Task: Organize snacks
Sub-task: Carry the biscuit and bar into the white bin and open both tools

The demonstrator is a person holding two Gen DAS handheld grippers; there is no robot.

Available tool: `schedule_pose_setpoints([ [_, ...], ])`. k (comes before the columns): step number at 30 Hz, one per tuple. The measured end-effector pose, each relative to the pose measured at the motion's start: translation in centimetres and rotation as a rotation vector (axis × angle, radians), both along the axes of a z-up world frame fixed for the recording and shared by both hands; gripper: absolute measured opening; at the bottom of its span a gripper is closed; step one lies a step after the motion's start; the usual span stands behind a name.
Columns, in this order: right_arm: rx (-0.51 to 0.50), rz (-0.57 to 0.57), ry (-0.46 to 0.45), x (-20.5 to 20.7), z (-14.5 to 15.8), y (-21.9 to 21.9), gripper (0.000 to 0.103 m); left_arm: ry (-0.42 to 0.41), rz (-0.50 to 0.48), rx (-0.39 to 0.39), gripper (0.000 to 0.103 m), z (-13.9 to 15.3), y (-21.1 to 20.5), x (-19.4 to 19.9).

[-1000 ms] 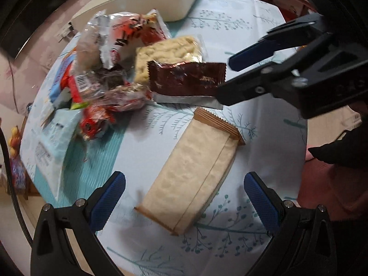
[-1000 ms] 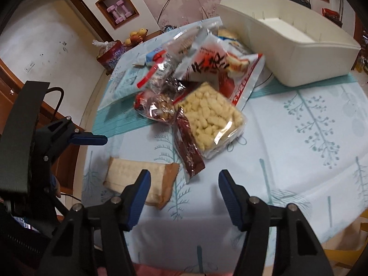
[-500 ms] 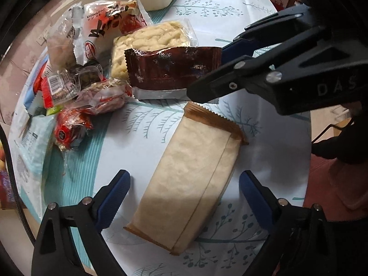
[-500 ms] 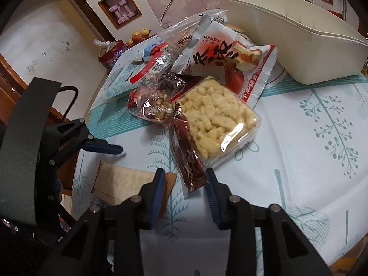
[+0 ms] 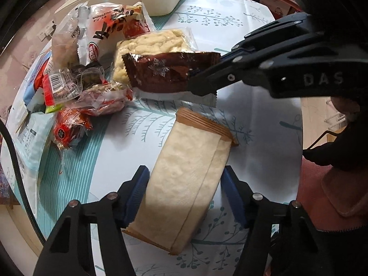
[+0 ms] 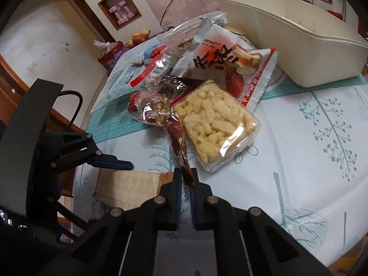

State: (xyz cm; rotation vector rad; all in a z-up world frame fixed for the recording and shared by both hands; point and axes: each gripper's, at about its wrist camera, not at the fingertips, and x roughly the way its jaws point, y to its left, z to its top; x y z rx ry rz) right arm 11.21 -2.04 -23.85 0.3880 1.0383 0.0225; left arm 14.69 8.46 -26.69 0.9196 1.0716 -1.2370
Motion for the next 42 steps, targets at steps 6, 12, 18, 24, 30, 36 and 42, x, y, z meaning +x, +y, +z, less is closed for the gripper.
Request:
schedule_pose_setpoints([
  [6, -0.004, 0.025, -0.028, 0.3, 1.4, 0.1, 0.003, 0.009, 0.084, -0.006, 0.063, 0.1, 0.7, 0.5],
  [12, -0.009, 0.052, -0.064, 1.1, 3.6, -0.2, 0.003, 0.002, 0.214, -0.021, 0.062, 2.2, 3.3, 0.8],
  [18, -0.008, 0.114, -0.121, 2.1, 6.4, -0.9, 0.003, -0.029, 0.400, -0.039, 0.062, 5.5, 4.0, 1.9],
  [24, -0.012, 0.181, -0.186, 3.5, 9.3, -2.6, 0.003, -0.047, 0.624, -0.139, 0.062, 10.3, 3.5, 3.5],
  [30, -0.020, 0.243, -0.244, 4.3, 12.3, -5.9, 0.003, -0.061, 0.800, -0.234, 0.062, 15.2, -0.8, 4.6],
  [36, -0.041, 0.284, -0.269, 4.8, 14.3, -10.2, 0.003, -0.048, 0.935, -0.314, 0.062, 17.6, -5.5, 6.5],
  [42, -0.077, 0.290, -0.265, 5.0, 15.0, -15.0, 0.003, -0.044, 1.000, -0.358, 0.062, 18.2, -10.3, 7.1],
])
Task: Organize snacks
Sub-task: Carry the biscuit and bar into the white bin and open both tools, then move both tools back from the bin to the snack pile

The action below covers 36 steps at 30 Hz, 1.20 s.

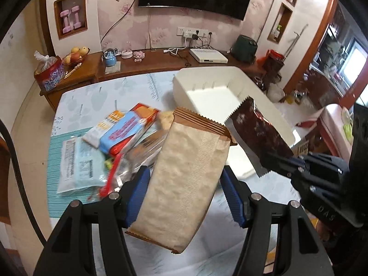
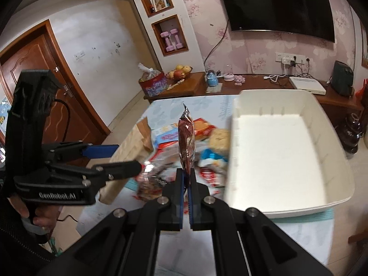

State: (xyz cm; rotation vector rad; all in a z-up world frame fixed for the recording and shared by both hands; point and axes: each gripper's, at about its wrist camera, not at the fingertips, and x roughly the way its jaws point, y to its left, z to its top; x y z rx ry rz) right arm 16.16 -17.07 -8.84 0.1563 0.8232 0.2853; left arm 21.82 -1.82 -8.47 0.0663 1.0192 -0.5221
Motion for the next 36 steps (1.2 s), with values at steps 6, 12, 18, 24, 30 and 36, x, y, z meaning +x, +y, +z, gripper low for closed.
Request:
schedule_pose_setpoints([
  [6, -0.025, -0.013, 0.002, 0.3, -0.1, -4.6, 0.003, -0.015, 0.017, -0.061, 0.062, 0.2, -5.0, 1.5],
  [12, -0.038, -0.042, 0.019, 1.1, -0.8, -9.0, 0.003, -0.031, 0.011, -0.074, 0.062, -0.1, -10.1, 3.1],
  [18, -0.026, -0.062, 0.030, 2.4, -1.6, -12.7, 0.003, -0.043, 0.013, -0.051, 0.062, -0.6, -14.8, 5.0],
  [24, -0.029, -0.087, 0.049, 4.0, -2.6, -15.3, 0.005, -0.011, 0.000, -0.029, 0.063, -1.9, -17.8, 6.3],
  [30, -0.027, -0.092, 0.110, 4.7, -3.9, -16.3, 0.017, 0.024, 0.011, -0.008, 0.076, -3.1, -18.1, 6.9],
  [36, -0.008, -0.087, 0.117, 4.9, -4.2, -16.4, 0.030, 0.047, 0.076, -0.021, 0.080, -3.3, -15.9, 7.0],
])
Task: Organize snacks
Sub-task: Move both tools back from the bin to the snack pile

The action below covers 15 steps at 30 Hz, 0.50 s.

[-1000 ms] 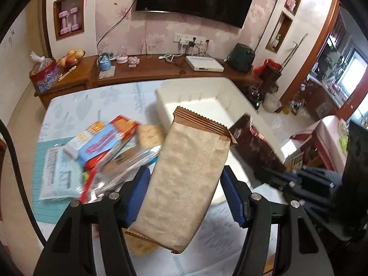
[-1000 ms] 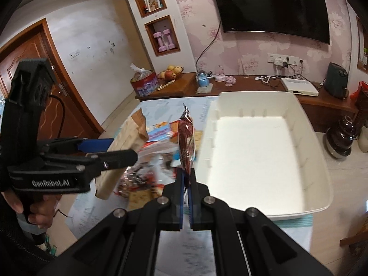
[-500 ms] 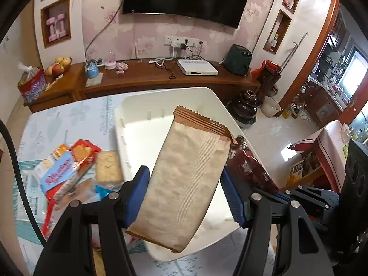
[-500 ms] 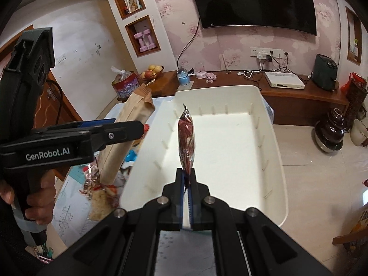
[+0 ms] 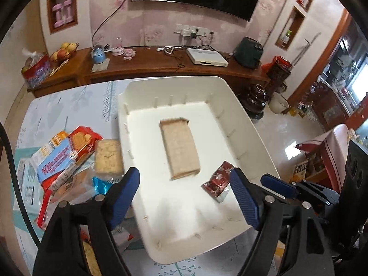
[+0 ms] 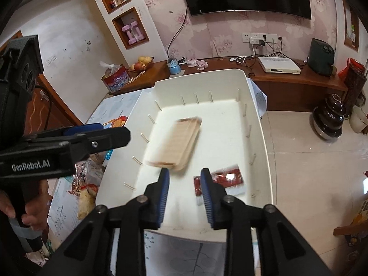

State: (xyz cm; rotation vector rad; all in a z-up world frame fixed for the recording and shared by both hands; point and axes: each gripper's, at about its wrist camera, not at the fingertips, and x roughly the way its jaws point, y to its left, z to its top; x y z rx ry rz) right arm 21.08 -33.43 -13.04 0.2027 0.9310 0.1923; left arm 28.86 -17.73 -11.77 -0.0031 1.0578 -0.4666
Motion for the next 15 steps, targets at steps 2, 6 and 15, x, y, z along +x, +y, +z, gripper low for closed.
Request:
schedule_pose_setpoints([
  [2, 0.004, 0.001, -0.004, 0.0, 0.1, 0.2, 0.031, 0.000, 0.021, 0.016, 0.081, 0.0, 0.7, -0.1],
  [6, 0.015, 0.003, -0.015, -0.3, 0.2, 0.6, 0.035, 0.001, 0.059, 0.018, 0.081, 0.0, 2.5, -0.6],
  [15, 0.047, 0.081, -0.062, -1.7, 1.3, 4.3, 0.036, -0.018, 0.140, 0.016, 0.086, -0.5, 7.2, -2.3],
])
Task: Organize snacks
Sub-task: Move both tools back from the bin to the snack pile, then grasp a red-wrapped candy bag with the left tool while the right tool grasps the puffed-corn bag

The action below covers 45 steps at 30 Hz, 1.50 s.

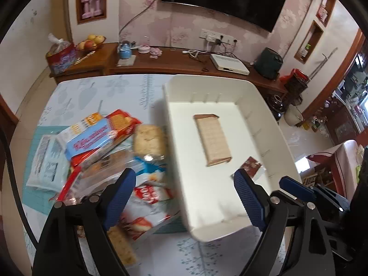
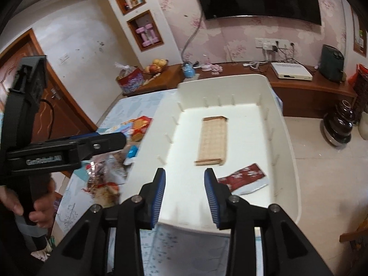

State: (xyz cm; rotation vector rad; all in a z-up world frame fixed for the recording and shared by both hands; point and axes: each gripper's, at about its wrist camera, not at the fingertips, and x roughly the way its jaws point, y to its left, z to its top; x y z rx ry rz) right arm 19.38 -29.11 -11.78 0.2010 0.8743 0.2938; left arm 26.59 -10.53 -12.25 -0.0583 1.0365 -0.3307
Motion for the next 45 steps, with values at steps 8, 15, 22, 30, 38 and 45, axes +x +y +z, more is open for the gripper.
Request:
schedule_pose_setpoints([
  [8, 0.006, 0.117, -0.037, -1.2, 0.8, 5.0, 0.043, 0.006, 0.092, 0.001, 0.086, -0.5, 5.2, -1.5],
  [15, 0.006, 0.208, -0.037, -2.2, 0.8, 9.6, 0.046, 0.029, 0.176, 0.015, 0.087, -1.5, 10.2, -2.6],
  [22, 0.006, 0.260, -0.011, -2.9, -0.2, 13.4, 0.048, 0.087, 0.238, 0.011, 0.087, -3.4, 14.4, -3.5],
  [30, -0.054, 0.296, 0.022, -3.5, -2.0, 18.0, 0.062, 0.227, 0.262, -0.072, 0.086, -6.2, 17.5, -3.7],
  [38, -0.125, 0.242, 0.053, -4.4, -4.8, 21.0, 0.064, 0.361, 0.289, -0.119, 0.086, -9.2, 19.3, -2.2],
  [45, -0.165, 0.127, 0.098, -4.9, -7.2, 22.7, 0.071, 0.441, 0.238, -0.103, 0.086, -11.6, 19.5, -0.9],
])
